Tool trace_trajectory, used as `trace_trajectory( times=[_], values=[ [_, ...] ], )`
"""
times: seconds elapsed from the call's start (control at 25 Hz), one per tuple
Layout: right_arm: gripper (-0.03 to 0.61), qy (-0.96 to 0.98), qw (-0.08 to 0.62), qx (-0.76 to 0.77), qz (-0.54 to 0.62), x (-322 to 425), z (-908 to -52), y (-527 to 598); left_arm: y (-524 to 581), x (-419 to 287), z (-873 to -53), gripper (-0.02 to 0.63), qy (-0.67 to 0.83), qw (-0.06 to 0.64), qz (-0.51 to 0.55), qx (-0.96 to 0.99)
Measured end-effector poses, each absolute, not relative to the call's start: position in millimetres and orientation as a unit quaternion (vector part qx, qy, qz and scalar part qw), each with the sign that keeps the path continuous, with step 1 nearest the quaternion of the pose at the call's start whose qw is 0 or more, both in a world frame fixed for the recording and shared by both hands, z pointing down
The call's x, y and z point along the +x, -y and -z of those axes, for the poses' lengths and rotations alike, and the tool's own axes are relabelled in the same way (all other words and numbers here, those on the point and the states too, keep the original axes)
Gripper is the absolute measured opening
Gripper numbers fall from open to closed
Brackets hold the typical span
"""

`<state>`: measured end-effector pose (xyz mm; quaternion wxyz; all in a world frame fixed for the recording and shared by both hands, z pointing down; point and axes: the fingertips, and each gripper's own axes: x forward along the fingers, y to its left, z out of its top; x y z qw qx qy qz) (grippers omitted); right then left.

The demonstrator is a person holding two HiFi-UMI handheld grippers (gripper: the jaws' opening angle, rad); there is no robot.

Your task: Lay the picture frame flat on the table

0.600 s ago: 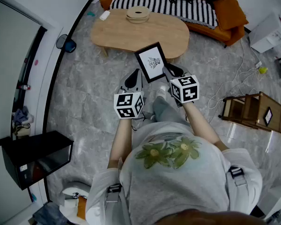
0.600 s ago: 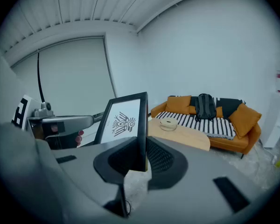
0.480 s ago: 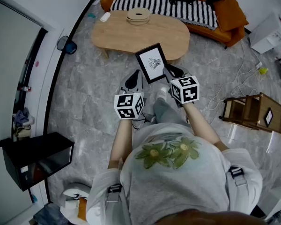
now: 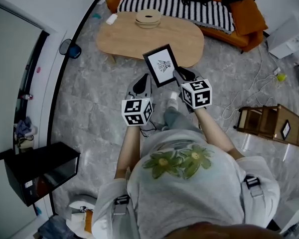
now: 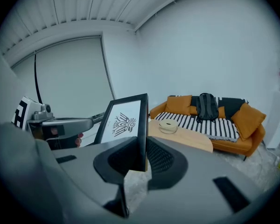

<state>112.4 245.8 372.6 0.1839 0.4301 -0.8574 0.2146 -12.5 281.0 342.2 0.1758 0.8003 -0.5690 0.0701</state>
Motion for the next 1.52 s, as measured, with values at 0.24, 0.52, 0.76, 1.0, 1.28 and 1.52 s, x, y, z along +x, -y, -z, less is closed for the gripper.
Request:
trace_trajectory(
  times=[0.24, 0.52, 0.76, 1.0, 1.28, 1.52],
  values=[
    [0.071, 0.861, 0.187, 0.424, -0.209, 106.7, -372.6, -202.5, -239.1, -19.1, -341.7, 0.014, 0.572, 0.173, -0.072, 0.799],
    [0.071, 0.865, 0.191, 0.418, -0.202, 104.5, -374.9, -161.7, -200.1, -20.1, -343.2, 0.014, 0.575, 0.172, -0.076, 0.796],
    [0.071, 0.871, 0.195, 0.406, -0.195, 104.9, -378.5, -136.4, -175.9, -16.3, -351.3, 0.014, 0.584, 0.175, -0.068, 0.79],
    [0.071, 0.874, 0.194, 0.403, -0.188, 108.2, -375.4, -120.8, -163.3, -11.1, -350.5, 0.014, 0.585, 0.174, -0.061, 0.79],
    [0.071, 0.873, 0.193, 0.403, -0.194, 106.8, -380.4, -106.0, -151.2, -13.6, -355.7, 0.014, 0.587, 0.179, -0.064, 0.787],
    [0.071, 0.871, 0.203, 0.398, -0.204, 100.7, -391.3, -90.6, -137.5, -17.3, -365.1, 0.014, 0.589, 0.187, -0.072, 0.783]
  ],
)
